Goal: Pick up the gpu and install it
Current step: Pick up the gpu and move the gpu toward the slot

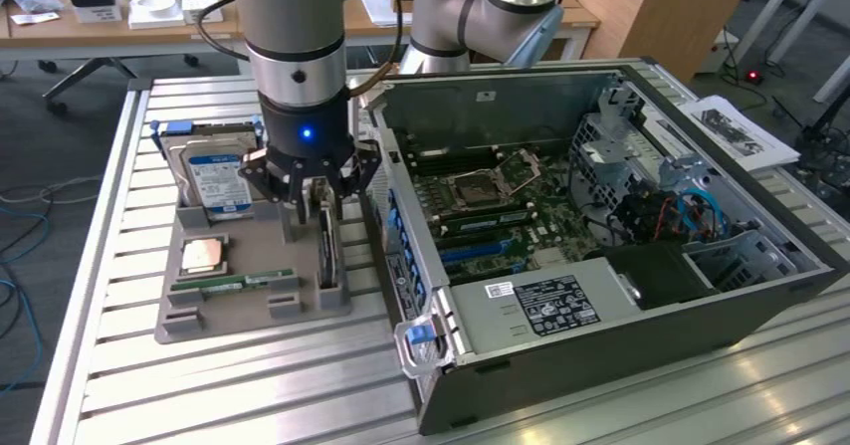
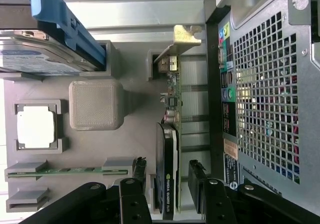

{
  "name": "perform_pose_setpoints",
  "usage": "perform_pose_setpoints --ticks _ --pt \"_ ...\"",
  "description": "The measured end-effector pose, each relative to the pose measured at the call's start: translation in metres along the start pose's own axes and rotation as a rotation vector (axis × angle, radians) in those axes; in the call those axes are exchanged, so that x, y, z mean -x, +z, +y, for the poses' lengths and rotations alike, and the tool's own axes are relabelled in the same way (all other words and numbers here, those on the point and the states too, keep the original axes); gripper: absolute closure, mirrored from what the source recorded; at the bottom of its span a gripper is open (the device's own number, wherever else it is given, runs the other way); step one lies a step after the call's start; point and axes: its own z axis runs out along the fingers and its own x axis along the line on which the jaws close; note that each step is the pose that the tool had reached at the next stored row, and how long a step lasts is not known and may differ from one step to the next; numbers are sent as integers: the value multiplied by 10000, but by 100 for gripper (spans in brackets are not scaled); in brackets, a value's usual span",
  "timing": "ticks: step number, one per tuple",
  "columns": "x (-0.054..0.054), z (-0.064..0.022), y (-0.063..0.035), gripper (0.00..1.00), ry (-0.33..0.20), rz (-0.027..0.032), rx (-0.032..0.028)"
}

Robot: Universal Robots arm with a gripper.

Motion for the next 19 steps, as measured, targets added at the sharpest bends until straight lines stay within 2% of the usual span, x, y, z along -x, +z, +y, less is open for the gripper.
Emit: perform_pose_setpoints --ticks 9,19 --pt "17 -1 12 53 -1 -4 -28" --pt "14 -7 125 53 -1 -3 -29"
